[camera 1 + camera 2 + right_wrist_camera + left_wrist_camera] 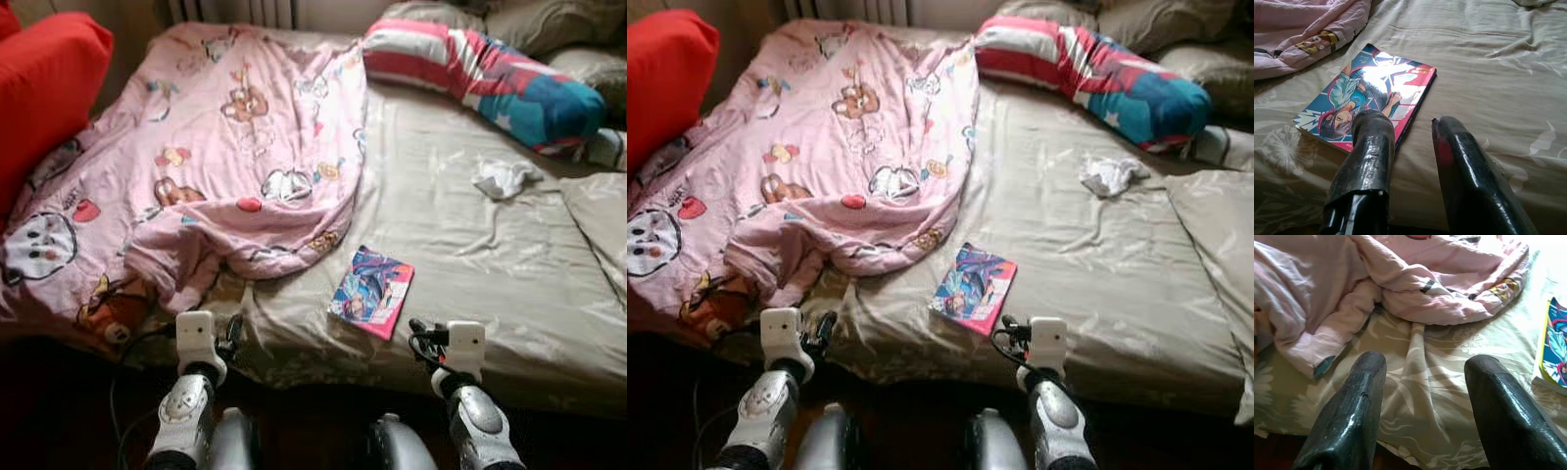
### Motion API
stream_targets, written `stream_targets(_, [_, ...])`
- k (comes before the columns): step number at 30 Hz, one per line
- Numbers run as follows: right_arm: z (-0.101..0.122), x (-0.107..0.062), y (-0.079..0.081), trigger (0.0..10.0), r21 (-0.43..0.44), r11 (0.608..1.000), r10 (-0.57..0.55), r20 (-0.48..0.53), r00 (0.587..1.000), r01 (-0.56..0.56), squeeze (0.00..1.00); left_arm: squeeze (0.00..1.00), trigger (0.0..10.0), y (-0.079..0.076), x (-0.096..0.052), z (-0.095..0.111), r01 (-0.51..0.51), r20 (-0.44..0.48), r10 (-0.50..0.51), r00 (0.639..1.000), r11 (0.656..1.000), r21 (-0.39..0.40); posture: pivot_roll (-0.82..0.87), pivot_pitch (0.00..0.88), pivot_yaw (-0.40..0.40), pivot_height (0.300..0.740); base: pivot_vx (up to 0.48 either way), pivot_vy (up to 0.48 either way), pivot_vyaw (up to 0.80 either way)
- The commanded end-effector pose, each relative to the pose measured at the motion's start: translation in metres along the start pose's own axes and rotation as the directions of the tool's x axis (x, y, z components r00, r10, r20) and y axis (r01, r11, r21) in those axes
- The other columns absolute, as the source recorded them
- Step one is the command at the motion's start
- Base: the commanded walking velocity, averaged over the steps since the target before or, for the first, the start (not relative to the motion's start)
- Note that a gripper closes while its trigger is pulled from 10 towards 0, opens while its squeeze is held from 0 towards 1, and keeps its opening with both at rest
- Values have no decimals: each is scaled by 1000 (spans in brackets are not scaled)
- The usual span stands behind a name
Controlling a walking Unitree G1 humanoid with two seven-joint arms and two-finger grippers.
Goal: Clean up the room
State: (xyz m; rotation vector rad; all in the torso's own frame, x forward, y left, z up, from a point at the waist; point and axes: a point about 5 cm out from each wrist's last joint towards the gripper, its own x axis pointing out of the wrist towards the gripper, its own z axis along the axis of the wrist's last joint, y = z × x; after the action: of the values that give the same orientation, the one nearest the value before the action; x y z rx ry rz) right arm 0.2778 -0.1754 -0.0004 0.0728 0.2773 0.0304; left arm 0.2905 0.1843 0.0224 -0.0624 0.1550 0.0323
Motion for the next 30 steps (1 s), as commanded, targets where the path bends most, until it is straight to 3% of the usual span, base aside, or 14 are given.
stream_targets(1, [-2, -2, 0, 10000, 10, 1000, -3, -1, 1000, 4, 0, 0, 10000, -3, -1, -4, 10, -23, -11, 1000, 1000, -7, -74, 194, -8, 645, 0, 0, 0])
stream_targets(7, [-4, -2, 2, 10000, 10, 1000, 5, -7, 1000, -5, 0, 0, 10000, -6, -1, -4, 27, -21, -27, 999, 1000, -7, -83, 189, -2, 645, 0, 0, 0])
stream_targets(19, [-7, -3, 9, 10000, -24, 999, 39, -28, 999, -40, 0, 0, 10000, -9, -1, -4, 39, -24, -39, 999, 999, 0, -81, 181, 0, 645, 264, 0, 33])
stream_targets(30, [-7, -2, 9, 10000, -3, 1000, 30, -34, 999, -30, 0, 0, 10000, -8, 2, -2, 39, -21, -39, 999, 999, 1, -81, 190, -1, 645, 270, 0, 147])
